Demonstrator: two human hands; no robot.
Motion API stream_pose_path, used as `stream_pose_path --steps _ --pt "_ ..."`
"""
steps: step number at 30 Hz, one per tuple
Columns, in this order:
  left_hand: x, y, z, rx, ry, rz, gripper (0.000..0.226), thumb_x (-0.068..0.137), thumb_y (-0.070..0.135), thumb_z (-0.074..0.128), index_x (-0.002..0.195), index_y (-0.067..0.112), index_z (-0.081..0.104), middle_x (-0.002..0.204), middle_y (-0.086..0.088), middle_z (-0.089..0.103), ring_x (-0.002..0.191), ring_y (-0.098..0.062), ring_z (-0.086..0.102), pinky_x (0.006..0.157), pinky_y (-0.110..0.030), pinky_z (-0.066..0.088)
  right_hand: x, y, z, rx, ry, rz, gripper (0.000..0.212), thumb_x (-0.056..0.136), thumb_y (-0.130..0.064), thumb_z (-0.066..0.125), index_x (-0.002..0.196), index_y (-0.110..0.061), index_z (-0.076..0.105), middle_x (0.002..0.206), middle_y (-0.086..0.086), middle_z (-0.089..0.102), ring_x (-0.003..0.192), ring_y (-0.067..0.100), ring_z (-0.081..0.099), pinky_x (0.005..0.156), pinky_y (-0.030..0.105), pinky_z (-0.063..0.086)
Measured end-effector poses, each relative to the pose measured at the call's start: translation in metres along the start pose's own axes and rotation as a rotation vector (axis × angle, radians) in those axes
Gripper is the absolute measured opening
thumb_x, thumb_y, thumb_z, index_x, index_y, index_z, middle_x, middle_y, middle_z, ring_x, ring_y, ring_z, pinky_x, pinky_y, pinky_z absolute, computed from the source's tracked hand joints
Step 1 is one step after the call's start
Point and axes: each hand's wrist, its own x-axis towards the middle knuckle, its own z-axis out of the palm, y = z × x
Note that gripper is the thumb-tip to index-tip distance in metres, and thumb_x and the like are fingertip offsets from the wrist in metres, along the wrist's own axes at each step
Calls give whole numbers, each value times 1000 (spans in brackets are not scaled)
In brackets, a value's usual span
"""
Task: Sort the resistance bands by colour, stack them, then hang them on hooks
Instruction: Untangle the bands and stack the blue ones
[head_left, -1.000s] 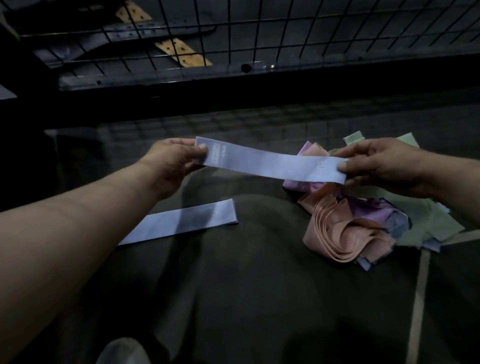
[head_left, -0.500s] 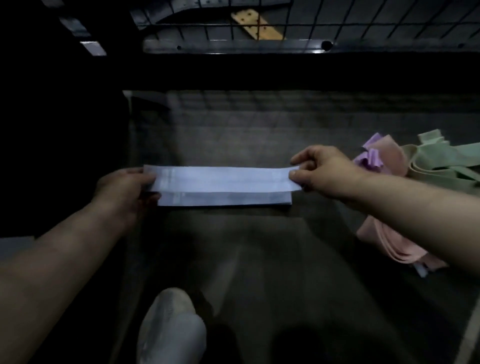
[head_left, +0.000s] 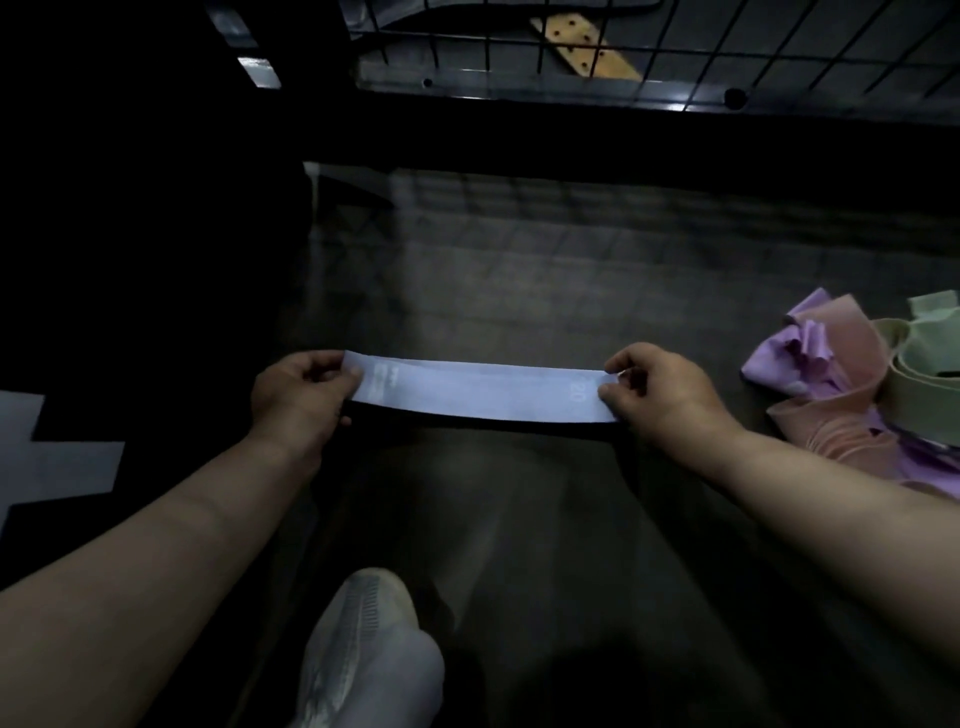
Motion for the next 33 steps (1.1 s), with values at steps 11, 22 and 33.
stream_pose_path --steps 11,22,33 --pt "9 -8 7 363 -53 173 35 84 10 76 117 10 65 100 -4 68 82 -16 64 71 -21 51 1 -2 -2 -348 -132 -128 48 86 -35 72 127 -16 56 127 7 37 121 29 41 105 33 37" --pt "17 -10 -3 791 -234 371 72 80 14 77 144 22 47 136 -6 42 124 -24 49 104 -20 30 -4 -3 -3 -651 -161 -320 54 88 -41 63 134 -18 49 130 6 44 116 29 44 96 36 38" --pt "16 -13 9 606 -42 265 61 84 25 75 138 10 51 132 -14 50 108 -30 59 101 -33 45 -3 10 4 -101 26 133 53 86 -41 71 123 -9 50 126 15 48 113 32 52 97 35 41"
